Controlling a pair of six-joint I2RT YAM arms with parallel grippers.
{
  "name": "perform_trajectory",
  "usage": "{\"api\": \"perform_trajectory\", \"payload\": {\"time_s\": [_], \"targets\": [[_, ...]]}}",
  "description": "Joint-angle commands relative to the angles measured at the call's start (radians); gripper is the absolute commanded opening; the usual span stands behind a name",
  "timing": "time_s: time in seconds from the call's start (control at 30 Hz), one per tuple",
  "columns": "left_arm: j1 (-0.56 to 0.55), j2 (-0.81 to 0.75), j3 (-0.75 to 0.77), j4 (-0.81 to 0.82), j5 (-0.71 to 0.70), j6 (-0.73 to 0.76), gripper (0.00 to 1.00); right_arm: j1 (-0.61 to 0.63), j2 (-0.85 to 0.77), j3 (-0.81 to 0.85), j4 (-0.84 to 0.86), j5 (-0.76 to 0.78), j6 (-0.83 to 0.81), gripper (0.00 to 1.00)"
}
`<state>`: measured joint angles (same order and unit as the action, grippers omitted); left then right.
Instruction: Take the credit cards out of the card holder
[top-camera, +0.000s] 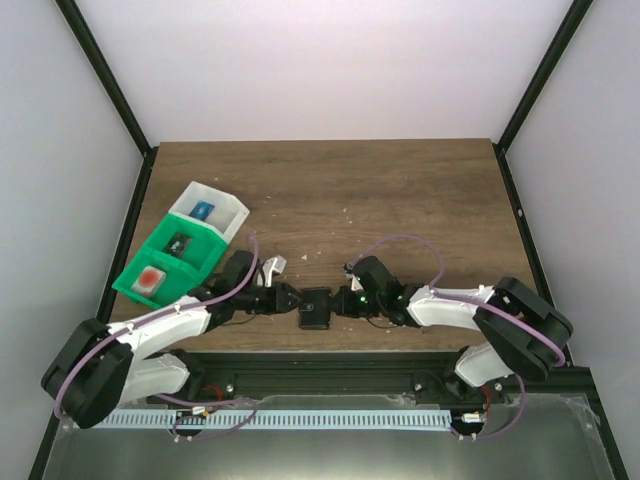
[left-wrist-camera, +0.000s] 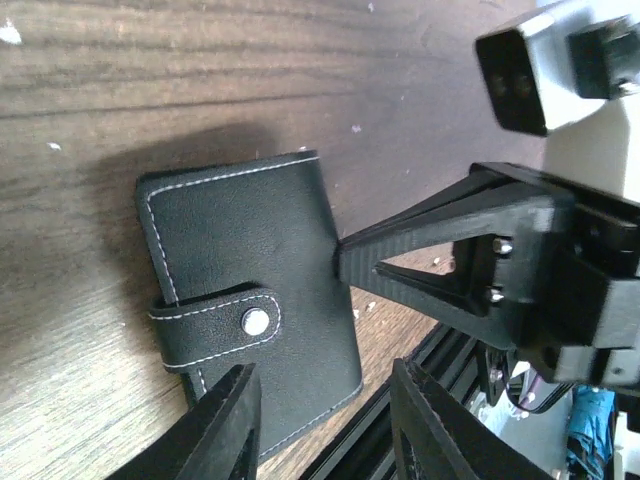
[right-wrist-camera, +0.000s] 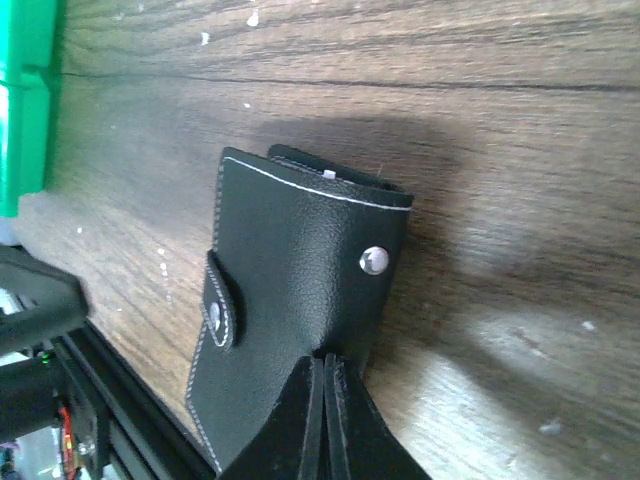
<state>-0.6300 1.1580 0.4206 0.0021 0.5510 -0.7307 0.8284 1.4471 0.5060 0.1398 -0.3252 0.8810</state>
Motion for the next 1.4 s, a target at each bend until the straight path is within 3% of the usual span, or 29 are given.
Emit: {"api": "perform_trajectory", "payload": {"time_s": [0.0,0.77,1.07,1.37], "targets": [[-0.028,0.035,0.025,0.04,-0.029,-0.005,0.4,0.025,-0.05,0.022,0.029,0.006,0.06,0.0],[-0.054,0.216,0.062,0.086,-0.023,0.01,0.43,0.059,-0.079,-0.008,0.14,-0.042,0.079,0.0],[-0.054,0.259,0.088,-0.014,-0.083,0.069,0.35,0.063,-0.083,-0.01,0.122,-0.015,0.082,0.01],[-0.054,0.225,0.078,-0.035,-0.088,0.09,0.19,0.063,-0.083,-0.021,0.108,0.022,0.089,0.0]]}}
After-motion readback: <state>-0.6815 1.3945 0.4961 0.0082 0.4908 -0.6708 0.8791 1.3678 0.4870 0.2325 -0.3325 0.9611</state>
